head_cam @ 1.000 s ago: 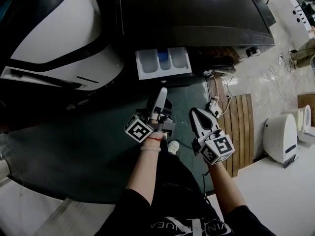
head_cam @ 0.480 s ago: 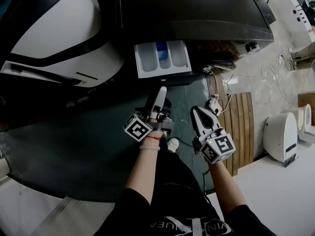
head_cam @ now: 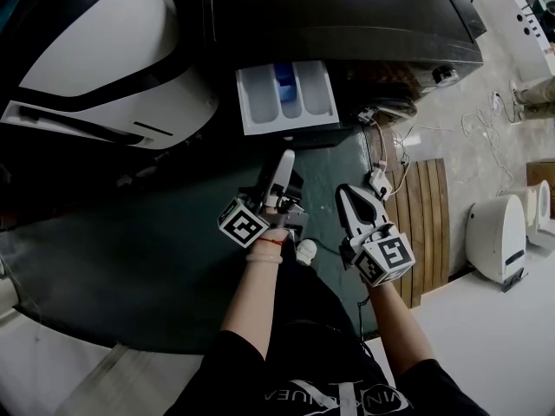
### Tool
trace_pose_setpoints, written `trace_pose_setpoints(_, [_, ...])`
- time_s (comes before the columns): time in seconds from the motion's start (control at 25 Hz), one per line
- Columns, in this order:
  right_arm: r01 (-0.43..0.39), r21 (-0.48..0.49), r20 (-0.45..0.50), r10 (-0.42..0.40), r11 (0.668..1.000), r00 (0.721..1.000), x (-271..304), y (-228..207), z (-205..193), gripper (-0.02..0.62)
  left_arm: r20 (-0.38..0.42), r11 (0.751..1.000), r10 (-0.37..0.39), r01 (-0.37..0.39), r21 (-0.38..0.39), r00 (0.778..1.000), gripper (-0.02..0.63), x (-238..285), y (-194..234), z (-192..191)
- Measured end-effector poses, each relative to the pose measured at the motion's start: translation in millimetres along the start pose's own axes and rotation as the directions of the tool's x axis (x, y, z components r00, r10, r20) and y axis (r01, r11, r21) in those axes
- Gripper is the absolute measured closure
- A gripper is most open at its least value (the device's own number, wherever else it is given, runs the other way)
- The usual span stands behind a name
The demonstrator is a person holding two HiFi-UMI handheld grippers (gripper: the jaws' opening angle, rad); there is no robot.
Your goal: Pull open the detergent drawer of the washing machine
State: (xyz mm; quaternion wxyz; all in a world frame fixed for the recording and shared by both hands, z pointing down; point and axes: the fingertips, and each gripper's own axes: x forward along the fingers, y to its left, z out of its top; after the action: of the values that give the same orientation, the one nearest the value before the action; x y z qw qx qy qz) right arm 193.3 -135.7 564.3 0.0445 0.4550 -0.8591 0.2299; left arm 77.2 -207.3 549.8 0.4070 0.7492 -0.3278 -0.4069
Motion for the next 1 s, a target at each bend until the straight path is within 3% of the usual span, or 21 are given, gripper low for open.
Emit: trace_pose_setpoints(1.0, [0.000,0.005,-0.002,0.000,1.000,1.000,-18.0,8.2,-13.0,0.577,0.000,1.000,-0.007,0.007,-0.006,1.000,0.502,-20.5,-11.3,-12.8])
